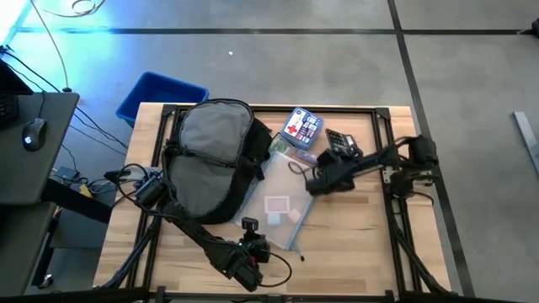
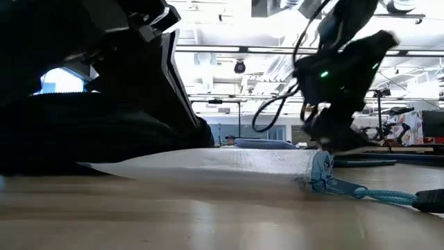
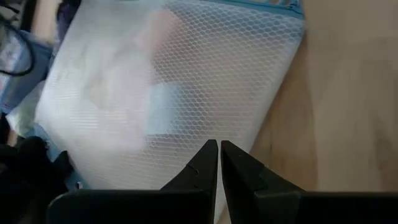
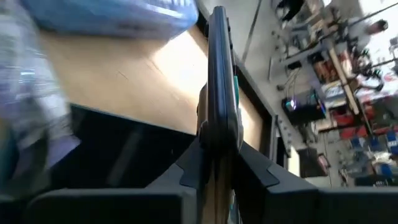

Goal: Unpack backpack
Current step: Remove the black calculator from the white zip bag, then remove the pink charger adapter from the white zip bag

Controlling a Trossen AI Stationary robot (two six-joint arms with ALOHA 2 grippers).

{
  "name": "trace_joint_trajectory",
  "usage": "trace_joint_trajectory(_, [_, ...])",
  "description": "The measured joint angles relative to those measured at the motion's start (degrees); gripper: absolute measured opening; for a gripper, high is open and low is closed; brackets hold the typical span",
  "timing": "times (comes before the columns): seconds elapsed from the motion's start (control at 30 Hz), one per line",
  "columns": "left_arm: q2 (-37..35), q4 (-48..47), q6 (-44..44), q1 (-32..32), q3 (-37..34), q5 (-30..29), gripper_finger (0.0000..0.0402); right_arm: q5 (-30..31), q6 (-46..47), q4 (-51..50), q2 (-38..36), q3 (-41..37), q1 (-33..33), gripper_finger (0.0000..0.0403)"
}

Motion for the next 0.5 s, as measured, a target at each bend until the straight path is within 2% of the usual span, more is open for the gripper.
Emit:
trace_joint_trajectory(0.13, [0.00, 2.70, 1.41, 0.25, 0.00, 2.12, 0.0000, -3.45, -7.26, 7.02, 0.00, -1.16, -3.82, 0.0107])
trace_joint_trajectory(0.27, [0.00, 7.42, 5.19, 0.55, 0.00, 2.14, 0.0006, -8.34, -14.64, 9.17, 0.00, 0.02, -3.01, 0.0156])
trace_joint_trajectory(0.37, [-0.01, 11.31, 8.05, 0.99, 0.00, 2.28, 0.0016, -11.71, -19.83, 7.48, -0.34, 1.76, 0.96, 0.0186])
trace_joint_trajectory(0.5, [0.00, 12.34, 8.32, 1.39, 0.00, 2.25, 0.0030, -11.96, -16.48, 2.94, -1.11, 3.64, 11.95, 0.0199])
